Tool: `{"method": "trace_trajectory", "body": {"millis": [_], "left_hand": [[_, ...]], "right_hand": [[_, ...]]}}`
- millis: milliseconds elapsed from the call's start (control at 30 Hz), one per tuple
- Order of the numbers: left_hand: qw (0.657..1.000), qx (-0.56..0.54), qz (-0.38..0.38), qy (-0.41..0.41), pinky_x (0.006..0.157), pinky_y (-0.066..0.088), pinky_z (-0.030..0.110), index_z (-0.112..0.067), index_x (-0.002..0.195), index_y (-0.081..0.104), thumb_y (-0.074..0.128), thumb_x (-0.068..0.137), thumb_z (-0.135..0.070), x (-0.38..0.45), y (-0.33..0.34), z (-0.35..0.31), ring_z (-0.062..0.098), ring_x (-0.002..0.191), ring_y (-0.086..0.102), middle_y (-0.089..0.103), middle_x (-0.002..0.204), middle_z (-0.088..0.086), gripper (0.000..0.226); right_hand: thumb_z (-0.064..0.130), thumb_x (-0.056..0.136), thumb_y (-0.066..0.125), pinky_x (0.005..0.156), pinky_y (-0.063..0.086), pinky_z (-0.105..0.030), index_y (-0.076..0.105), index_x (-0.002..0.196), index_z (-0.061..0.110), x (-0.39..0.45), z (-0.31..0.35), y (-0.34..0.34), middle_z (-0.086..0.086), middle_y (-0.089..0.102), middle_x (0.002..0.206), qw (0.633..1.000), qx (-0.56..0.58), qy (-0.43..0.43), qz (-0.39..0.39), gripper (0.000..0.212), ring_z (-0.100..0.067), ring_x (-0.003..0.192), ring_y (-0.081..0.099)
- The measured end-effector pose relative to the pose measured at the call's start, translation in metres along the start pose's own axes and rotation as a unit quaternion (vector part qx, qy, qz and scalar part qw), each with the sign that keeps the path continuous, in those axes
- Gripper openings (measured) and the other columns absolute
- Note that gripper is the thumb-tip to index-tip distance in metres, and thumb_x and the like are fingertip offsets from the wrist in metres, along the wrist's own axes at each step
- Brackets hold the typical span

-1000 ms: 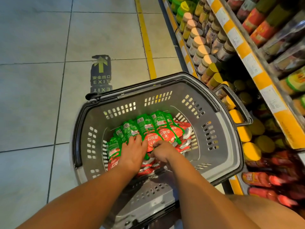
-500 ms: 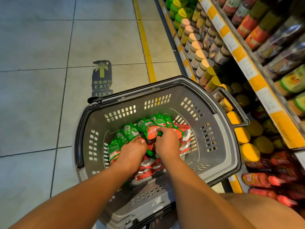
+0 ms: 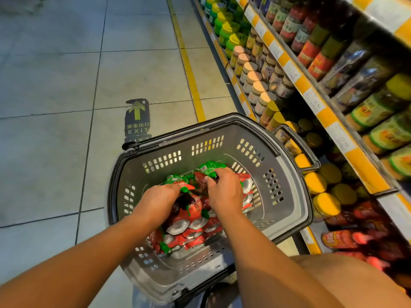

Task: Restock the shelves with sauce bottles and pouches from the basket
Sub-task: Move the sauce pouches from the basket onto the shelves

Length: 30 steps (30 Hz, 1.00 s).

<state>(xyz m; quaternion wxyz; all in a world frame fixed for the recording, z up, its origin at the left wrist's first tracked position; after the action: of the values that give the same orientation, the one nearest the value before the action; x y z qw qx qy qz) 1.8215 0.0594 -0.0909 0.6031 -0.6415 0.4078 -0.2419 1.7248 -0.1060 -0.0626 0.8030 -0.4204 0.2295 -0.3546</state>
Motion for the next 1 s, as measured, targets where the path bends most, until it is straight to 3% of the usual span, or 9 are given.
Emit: {"method": "trace_trajectory", "body": {"millis": [200, 300, 433, 500, 633, 733, 833, 933, 1000], "left_hand": [[0.998, -0.041, -0.046, -0.013, 0.086, 0.06, 0.042, -0.02, 0.134, 0.064, 0.063, 0.089, -0.005, -0.011, -0.029, 0.021, 0.03, 0.105, 0.071, 0.071, 0.123, 0.003, 0.048], [0.997, -0.05, -0.058, -0.007, 0.087, 0.058, 0.042, -0.015, 0.128, 0.066, 0.061, 0.09, -0.004, -0.01, -0.039, 0.014, 0.03, 0.105, 0.069, 0.07, 0.117, 0.005, 0.04], [0.993, -0.084, -0.082, 0.0, 0.088, 0.057, 0.041, -0.016, 0.12, 0.07, 0.064, 0.089, 0.001, -0.009, -0.05, 0.004, 0.026, 0.103, 0.067, 0.069, 0.112, 0.0, 0.036], [0.992, -0.09, -0.091, 0.0, 0.086, 0.057, 0.041, -0.014, 0.115, 0.073, 0.066, 0.089, 0.001, -0.008, -0.054, 0.001, 0.026, 0.101, 0.067, 0.069, 0.108, 0.0, 0.031], [0.99, -0.108, -0.091, 0.014, 0.08, 0.052, 0.037, -0.012, 0.1, 0.074, 0.073, 0.088, -0.003, -0.005, -0.064, -0.007, 0.027, 0.097, 0.065, 0.066, 0.099, 0.002, 0.015], [0.987, -0.135, -0.087, 0.024, 0.085, 0.053, 0.037, -0.015, 0.108, 0.071, 0.07, 0.092, -0.005, -0.004, -0.074, -0.012, 0.023, 0.103, 0.062, 0.065, 0.108, 0.0, 0.018], [0.981, -0.176, -0.077, 0.03, 0.095, 0.054, 0.039, -0.018, 0.124, 0.069, 0.067, 0.096, -0.006, -0.004, -0.089, -0.016, 0.017, 0.11, 0.06, 0.062, 0.119, -0.004, 0.03], [0.979, -0.186, -0.057, 0.067, 0.093, 0.056, 0.036, -0.026, 0.125, 0.066, 0.065, 0.099, -0.01, -0.004, -0.107, -0.026, 0.014, 0.108, 0.06, 0.059, 0.116, -0.01, 0.031], [0.978, -0.179, -0.059, 0.085, 0.092, 0.054, 0.033, -0.029, 0.123, 0.065, 0.065, 0.099, -0.013, -0.005, -0.122, -0.033, 0.012, 0.11, 0.059, 0.059, 0.117, -0.012, 0.029]], "right_hand": [[0.037, 0.097, 0.069, 0.066, 0.041, -0.031, 0.07, 0.097, 0.017, -0.009, 0.0, -0.019, 0.004, 0.058, 0.098, 1.0, 0.003, -0.001, -0.022, 0.02, -0.018, 0.083, 0.057], [0.036, 0.096, 0.07, 0.07, 0.048, -0.034, 0.071, 0.099, 0.015, -0.013, -0.004, -0.029, 0.002, 0.06, 0.099, 0.999, 0.017, -0.001, -0.027, 0.021, -0.022, 0.088, 0.062], [0.037, 0.095, 0.07, 0.065, 0.036, -0.031, 0.07, 0.098, 0.012, -0.019, -0.012, -0.042, 0.004, 0.056, 0.094, 0.998, 0.033, 0.019, -0.041, 0.025, -0.021, 0.081, 0.057], [0.038, 0.095, 0.07, 0.064, 0.038, -0.033, 0.069, 0.093, 0.013, -0.022, -0.016, -0.05, 0.005, 0.054, 0.091, 0.998, 0.037, 0.023, -0.049, 0.025, -0.022, 0.081, 0.056], [0.037, 0.096, 0.07, 0.07, 0.04, -0.032, 0.073, 0.101, 0.011, -0.027, -0.025, -0.065, -0.001, 0.059, 0.099, 0.996, 0.067, 0.023, -0.061, 0.026, -0.026, 0.091, 0.06], [0.038, 0.095, 0.071, 0.073, 0.046, -0.033, 0.074, 0.1, 0.015, -0.031, -0.03, -0.076, 0.004, 0.054, 0.095, 0.993, 0.082, 0.022, -0.076, 0.024, -0.021, 0.09, 0.058], [0.041, 0.094, 0.071, 0.079, 0.045, -0.034, 0.075, 0.103, 0.016, -0.033, -0.032, -0.092, 0.003, 0.056, 0.1, 0.992, 0.078, 0.012, -0.096, 0.027, -0.021, 0.101, 0.055], [0.045, 0.093, 0.072, 0.093, 0.048, -0.04, 0.075, 0.112, 0.018, -0.034, -0.029, -0.112, 0.003, 0.06, 0.109, 0.99, 0.07, -0.002, -0.121, 0.034, -0.021, 0.11, 0.052], [0.046, 0.093, 0.071, 0.09, 0.052, -0.042, 0.074, 0.108, 0.017, -0.036, -0.03, -0.125, 0.002, 0.063, 0.107, 0.987, 0.114, 0.007, -0.116, 0.033, -0.021, 0.104, 0.058]]}}
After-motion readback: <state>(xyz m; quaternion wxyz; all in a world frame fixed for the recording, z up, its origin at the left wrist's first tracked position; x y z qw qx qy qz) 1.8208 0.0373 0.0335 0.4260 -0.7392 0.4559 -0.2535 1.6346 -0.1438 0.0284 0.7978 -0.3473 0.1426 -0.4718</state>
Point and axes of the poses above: each hand's wrist, its own x-axis towards the middle knuckle, its own y-axis out of the palm, z = x × y, the point moved 5 cm from there along x, towards the middle knuckle
